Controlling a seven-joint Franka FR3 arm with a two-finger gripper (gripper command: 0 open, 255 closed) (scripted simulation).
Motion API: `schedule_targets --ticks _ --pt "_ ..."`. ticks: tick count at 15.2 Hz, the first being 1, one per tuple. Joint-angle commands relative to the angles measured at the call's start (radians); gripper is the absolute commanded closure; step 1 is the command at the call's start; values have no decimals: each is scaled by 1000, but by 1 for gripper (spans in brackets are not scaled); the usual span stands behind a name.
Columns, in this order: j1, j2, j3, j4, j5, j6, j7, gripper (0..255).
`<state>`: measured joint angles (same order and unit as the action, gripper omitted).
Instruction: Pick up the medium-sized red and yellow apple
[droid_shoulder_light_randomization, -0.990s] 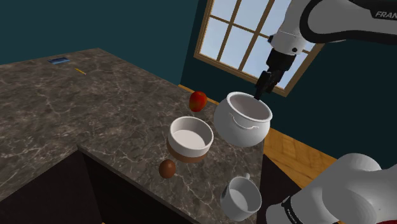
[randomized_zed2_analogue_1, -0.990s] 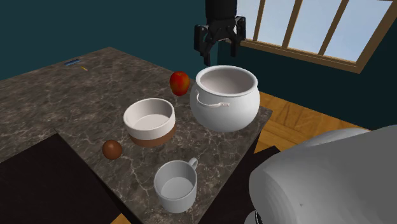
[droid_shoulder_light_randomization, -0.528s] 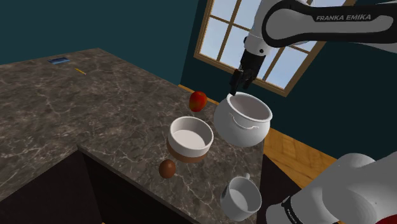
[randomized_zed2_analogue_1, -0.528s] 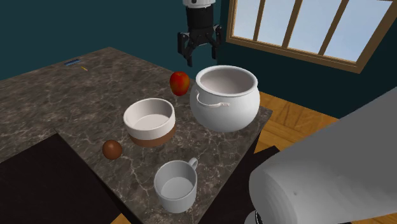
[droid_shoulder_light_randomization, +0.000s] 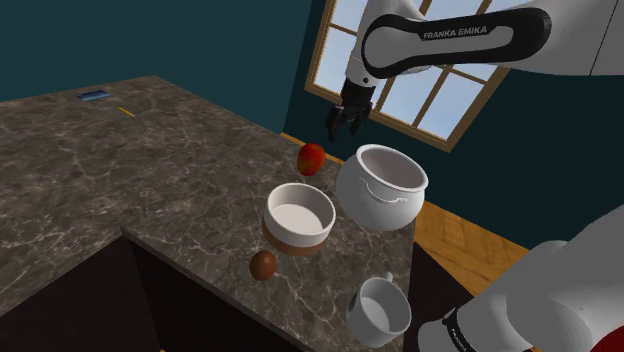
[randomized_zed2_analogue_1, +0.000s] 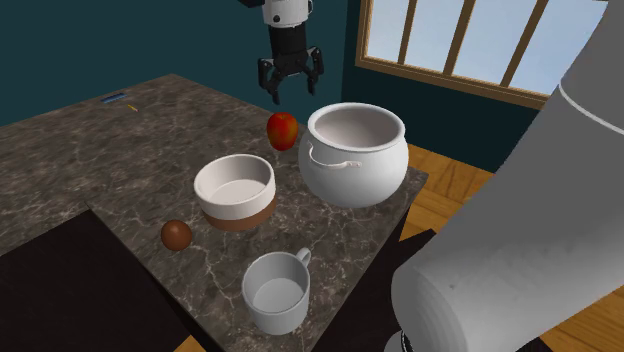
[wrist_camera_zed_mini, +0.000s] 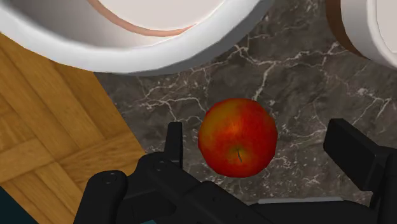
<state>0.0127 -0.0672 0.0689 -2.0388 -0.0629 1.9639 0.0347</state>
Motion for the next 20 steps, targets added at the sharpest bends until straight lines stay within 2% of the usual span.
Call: schedule_targets --ticks 1,5,12,14,15,20 --pt "3 80 5 74 -9 14 19 0" --pt "10 200 9 189 -24 31 43 0" --pt "10 230 7 125 -31 125 52 0" --pt "10 230 7 125 -31 125 52 0" --pt "10 228 7 123 -31 125 52 255" --pt "10 227 7 123 -30 125 52 255"
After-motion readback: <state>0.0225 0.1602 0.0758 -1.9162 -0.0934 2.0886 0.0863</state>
